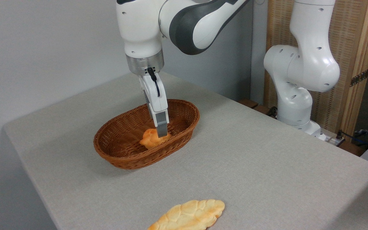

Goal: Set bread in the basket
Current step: 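Open the gripper to release the roll into the basket, then raise the open gripper up out of the basket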

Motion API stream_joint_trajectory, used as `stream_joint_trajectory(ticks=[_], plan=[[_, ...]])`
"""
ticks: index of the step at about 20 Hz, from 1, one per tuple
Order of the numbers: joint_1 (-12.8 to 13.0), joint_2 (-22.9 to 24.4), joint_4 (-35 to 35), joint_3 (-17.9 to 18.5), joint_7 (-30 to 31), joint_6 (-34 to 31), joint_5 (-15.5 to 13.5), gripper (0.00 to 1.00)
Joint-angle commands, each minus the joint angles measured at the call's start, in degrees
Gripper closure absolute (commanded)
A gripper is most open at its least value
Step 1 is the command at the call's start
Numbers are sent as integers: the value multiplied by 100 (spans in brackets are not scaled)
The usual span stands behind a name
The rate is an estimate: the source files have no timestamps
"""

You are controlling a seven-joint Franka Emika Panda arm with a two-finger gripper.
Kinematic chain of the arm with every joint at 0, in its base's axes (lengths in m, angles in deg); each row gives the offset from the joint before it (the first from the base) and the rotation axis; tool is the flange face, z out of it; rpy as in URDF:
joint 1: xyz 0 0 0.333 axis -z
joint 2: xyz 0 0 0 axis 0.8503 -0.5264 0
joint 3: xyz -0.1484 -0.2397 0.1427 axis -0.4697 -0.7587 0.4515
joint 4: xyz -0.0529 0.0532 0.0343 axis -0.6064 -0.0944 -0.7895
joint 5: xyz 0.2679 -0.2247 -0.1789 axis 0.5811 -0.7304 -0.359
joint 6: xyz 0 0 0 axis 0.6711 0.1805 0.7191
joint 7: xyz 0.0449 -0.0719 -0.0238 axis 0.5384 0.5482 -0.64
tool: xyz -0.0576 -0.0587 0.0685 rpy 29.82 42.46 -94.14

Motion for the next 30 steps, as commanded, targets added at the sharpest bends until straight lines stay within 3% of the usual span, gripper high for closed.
stream_joint_trajectory(ticks=[1, 12, 15, 18, 22, 30], plan=[[9, 16, -40, 30, 91, -136, -23, 0], [-52, 104, -664, 179, 503, -163, 20, 0], [-52, 104, -997, 214, 942, -320, 301, 0], [-61, 69, -1357, 197, 1356, -838, 933, 0], [-61, 34, -1385, 214, 1489, -1024, 1399, 0], [-70, -45, -1438, 258, 1489, -972, 1427, 0]])
